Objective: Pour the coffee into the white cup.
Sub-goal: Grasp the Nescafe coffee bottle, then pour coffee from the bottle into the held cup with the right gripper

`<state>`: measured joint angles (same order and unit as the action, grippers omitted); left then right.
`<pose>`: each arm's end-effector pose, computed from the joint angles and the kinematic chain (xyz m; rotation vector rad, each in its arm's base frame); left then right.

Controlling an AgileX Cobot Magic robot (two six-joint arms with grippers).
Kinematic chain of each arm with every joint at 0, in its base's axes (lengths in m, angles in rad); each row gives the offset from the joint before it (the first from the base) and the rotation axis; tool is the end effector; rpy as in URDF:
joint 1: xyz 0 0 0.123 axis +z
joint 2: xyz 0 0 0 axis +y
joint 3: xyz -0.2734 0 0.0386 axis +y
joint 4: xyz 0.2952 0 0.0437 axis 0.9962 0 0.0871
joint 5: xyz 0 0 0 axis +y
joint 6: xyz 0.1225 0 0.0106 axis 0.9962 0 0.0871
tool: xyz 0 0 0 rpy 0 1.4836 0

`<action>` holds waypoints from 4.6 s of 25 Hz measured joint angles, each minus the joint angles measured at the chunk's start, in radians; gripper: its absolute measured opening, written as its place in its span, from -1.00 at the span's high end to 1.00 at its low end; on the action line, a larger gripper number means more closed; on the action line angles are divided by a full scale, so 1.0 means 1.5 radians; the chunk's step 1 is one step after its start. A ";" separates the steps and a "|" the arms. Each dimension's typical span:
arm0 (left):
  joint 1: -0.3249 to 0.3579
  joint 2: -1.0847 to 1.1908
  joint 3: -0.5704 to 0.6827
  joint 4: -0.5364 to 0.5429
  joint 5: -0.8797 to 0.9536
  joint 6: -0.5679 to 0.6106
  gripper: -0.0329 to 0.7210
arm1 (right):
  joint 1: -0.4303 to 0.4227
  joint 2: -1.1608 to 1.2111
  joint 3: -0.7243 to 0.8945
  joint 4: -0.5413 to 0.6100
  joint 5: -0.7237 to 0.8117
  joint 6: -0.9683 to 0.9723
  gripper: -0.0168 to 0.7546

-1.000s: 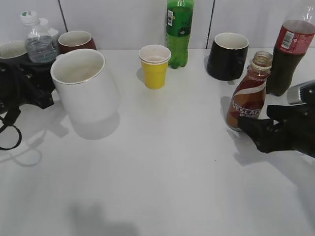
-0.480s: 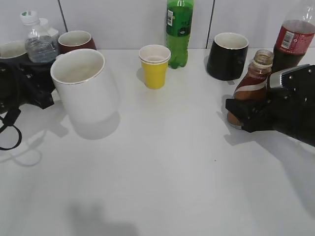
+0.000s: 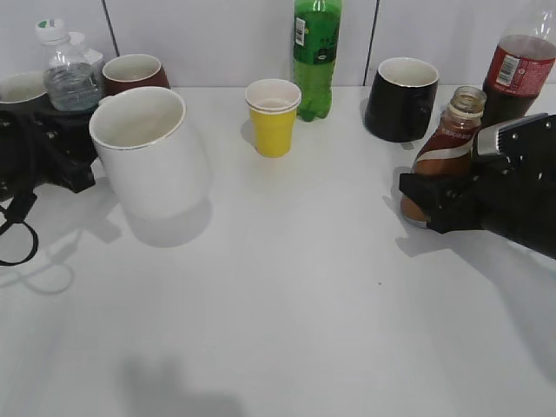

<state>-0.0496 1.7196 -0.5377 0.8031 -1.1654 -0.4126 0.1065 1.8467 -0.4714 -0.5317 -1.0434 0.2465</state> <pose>0.3186 -0.0972 0.1238 0.5703 1.5684 -0.6489 0.3095 0.0872 0.0605 -0.4468 1.8225 0.4706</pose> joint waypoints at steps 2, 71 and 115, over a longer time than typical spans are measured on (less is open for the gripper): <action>-0.009 0.000 0.000 0.000 0.000 0.000 0.77 | 0.000 -0.001 0.001 -0.013 -0.007 0.000 -0.43; -0.366 0.076 -0.259 0.002 0.200 -0.074 0.77 | 0.000 -0.261 -0.220 -0.343 0.105 -0.515 -0.43; -0.368 0.076 -0.259 0.037 0.169 -0.074 0.77 | 0.000 -0.261 -0.220 -0.348 0.082 -0.630 -0.43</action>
<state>-0.6010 1.8333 -0.9267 0.8581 -0.9120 -0.5242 0.1065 1.4558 -0.8011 -1.0532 -0.9211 -0.6984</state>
